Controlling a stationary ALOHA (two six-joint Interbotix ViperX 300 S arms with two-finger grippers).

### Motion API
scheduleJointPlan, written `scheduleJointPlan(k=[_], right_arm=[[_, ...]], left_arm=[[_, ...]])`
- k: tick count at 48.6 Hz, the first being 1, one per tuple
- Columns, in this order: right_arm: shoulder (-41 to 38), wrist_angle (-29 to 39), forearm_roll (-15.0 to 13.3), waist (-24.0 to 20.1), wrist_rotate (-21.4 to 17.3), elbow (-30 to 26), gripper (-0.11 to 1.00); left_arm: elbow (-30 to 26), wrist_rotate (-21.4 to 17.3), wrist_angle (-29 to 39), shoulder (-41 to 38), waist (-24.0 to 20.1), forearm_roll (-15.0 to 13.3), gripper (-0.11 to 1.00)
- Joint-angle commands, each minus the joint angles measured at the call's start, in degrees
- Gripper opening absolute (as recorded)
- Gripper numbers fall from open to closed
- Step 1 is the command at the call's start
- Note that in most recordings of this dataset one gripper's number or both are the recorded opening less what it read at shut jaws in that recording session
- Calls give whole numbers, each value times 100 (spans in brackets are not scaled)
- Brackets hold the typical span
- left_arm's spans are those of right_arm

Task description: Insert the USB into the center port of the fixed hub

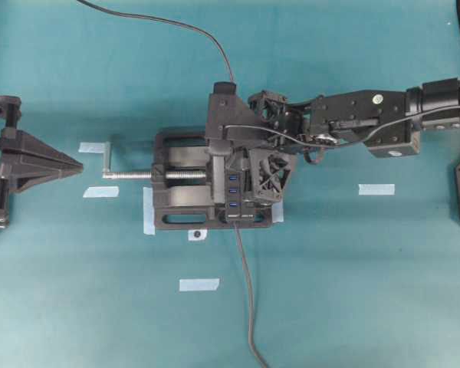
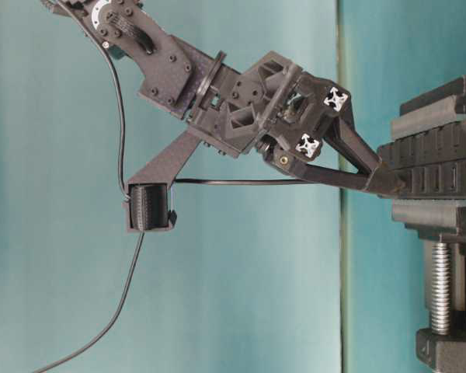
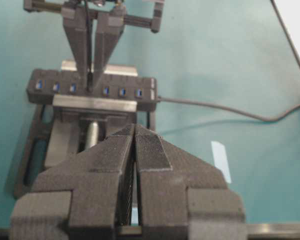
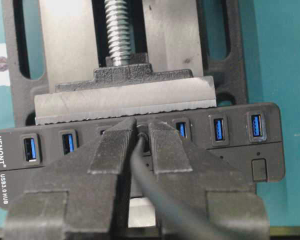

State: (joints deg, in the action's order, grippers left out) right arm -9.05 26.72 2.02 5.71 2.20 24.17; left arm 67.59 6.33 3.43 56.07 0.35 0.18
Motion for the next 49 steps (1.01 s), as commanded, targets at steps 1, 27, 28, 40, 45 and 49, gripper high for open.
scheduleJointPlan(k=[1, 27, 28, 40, 45, 49], right_arm=[[-18, 44, 18, -44, -62, 62, 10], [-9, 26, 18, -44, -70, 26, 10], [-9, 18, 18, -53, -70, 26, 10], [-9, -9, 18, -62, -88, 18, 10], [-9, -44, 18, -62, -88, 18, 10], [0, -79, 18, -62, -88, 18, 12]], left_arm=[[-70, 9, -26, -35, 0, 9, 0], [-79, 9, -26, -26, 0, 9, 0], [-79, 9, -26, -26, 0, 9, 0], [-70, 35, -26, -18, 0, 9, 0], [-62, 44, -26, 9, 0, 9, 0], [-62, 44, -26, 26, 0, 9, 0]])
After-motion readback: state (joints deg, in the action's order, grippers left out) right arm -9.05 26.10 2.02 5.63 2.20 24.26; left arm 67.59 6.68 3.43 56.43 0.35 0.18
